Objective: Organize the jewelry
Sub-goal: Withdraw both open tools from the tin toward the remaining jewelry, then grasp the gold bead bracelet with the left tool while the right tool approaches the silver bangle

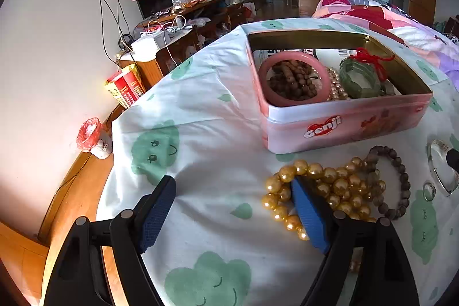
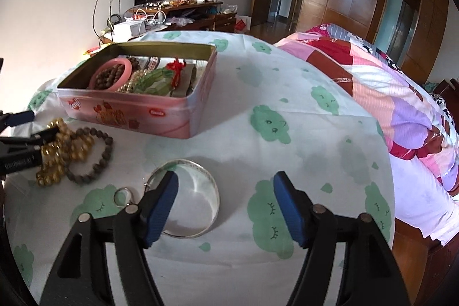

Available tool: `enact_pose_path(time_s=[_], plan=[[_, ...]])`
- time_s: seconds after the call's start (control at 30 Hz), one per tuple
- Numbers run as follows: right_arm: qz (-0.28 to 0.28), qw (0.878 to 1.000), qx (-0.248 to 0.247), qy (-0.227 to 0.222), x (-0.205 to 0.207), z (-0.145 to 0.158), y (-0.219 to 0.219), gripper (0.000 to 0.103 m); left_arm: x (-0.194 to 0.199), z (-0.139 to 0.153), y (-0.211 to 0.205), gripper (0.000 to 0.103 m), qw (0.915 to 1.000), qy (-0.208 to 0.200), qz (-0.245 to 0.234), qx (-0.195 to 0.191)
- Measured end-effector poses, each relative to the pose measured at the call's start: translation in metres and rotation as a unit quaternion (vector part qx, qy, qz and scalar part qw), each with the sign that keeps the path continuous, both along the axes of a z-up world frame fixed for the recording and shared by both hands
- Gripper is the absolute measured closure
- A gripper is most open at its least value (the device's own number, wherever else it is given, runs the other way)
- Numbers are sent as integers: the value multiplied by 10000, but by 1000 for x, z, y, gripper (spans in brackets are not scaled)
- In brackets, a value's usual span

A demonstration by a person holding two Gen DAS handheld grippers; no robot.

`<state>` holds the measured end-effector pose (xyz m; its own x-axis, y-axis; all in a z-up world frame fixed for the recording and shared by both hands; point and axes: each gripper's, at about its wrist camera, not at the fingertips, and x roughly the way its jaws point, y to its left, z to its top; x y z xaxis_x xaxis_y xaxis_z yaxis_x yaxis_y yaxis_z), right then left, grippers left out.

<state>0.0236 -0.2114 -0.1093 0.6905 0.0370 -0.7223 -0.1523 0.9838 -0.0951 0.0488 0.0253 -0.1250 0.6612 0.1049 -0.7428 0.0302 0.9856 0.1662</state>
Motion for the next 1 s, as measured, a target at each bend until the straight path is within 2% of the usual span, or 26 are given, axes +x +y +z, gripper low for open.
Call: enact_pose_path(time_s=[0.03,0.1,0.13,0.17,0.2,0.3,0.37,0.53,0.7,0.77,1.0], plan=[[10,10000,-30,30,0,-1,1,32,-1,0,-2,24,10000,-38,-33,27],[36,9999,-99,47,0,-2,3,32,-4,1,-5,45,9997,-43,-236,-92],[40,9999,-112,59,0,-3,3,32,-5,2,-8,49,9996,-53,-290,-25],[32,9999,-116,80,0,-4,3,32,-6,2,-12,79,9990,-44,-447,-12],[17,9999,-105,107,0,-4,2,32,-7,2,-16,93,9973,56,-673,-275],[-15,9998,-57,214,3,-6,0,32,-10,3,-20,93,9964,65,-759,-367],[-52,9996,-4,275,4,-7,-3,32,-9,6,-12,93,9965,63,-630,-541],[-112,9994,115,314,5,-7,-7,32,-17,30,4,93,9942,-298,-478,-911],[-117,9993,118,335,6,-7,-6,32,-24,51,-2,93,9926,-569,-599,-887],[-109,9994,119,322,5,-7,-5,32,-25,49,-5,93,9941,-600,-589,-690],[-23,9995,114,309,4,-6,-3,32,-17,34,4,93,9942,-345,-469,-906]])
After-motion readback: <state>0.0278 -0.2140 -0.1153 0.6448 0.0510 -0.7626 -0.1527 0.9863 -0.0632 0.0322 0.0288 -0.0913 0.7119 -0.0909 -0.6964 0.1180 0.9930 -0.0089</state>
